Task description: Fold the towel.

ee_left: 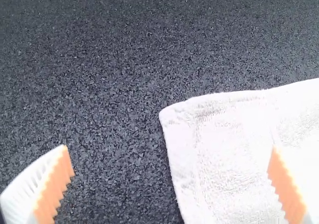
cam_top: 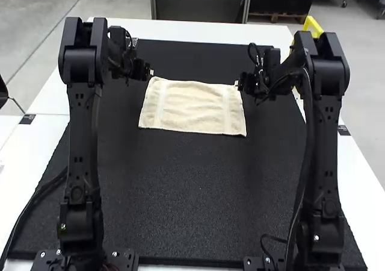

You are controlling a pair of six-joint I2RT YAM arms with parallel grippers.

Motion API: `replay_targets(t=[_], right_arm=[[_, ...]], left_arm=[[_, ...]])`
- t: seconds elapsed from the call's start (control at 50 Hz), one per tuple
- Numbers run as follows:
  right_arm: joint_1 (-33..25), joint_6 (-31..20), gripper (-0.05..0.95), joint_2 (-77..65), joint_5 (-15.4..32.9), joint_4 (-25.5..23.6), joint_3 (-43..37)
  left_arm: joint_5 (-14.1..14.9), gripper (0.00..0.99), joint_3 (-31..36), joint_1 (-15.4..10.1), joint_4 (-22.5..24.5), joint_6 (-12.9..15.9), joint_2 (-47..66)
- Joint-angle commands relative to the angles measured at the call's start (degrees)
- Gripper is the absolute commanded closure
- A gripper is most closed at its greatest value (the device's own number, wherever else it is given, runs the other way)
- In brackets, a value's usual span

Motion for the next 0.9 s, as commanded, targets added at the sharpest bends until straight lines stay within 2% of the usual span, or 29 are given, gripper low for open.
replay_targets(t=[0.0,0.2,0.52,0.88], right_arm=[[0.3,-0.8,0.00,0.9,-0.7,0.0,2.5],[0.4,-0.8,0.00,1.8,-0.6,-0.3,4.4],[0.1,-0.9,0.00,3.0,-0.7,-1.7,7.0],[0.6,-0.5,0.00,4.7,-0.8,-2.5,8.5]], left_arm=[[0.0,0.079,4.3,-0.5,-2.2,0.5,2.3],[1.0,0.093,9.6,-0.8,-8.8,0.4,4.8],[1.6,0.093,15.7,-2.0,-14.4,0.4,8.2],[1.8,0.093,16.3,-2.0,-14.7,0.6,9.1]])
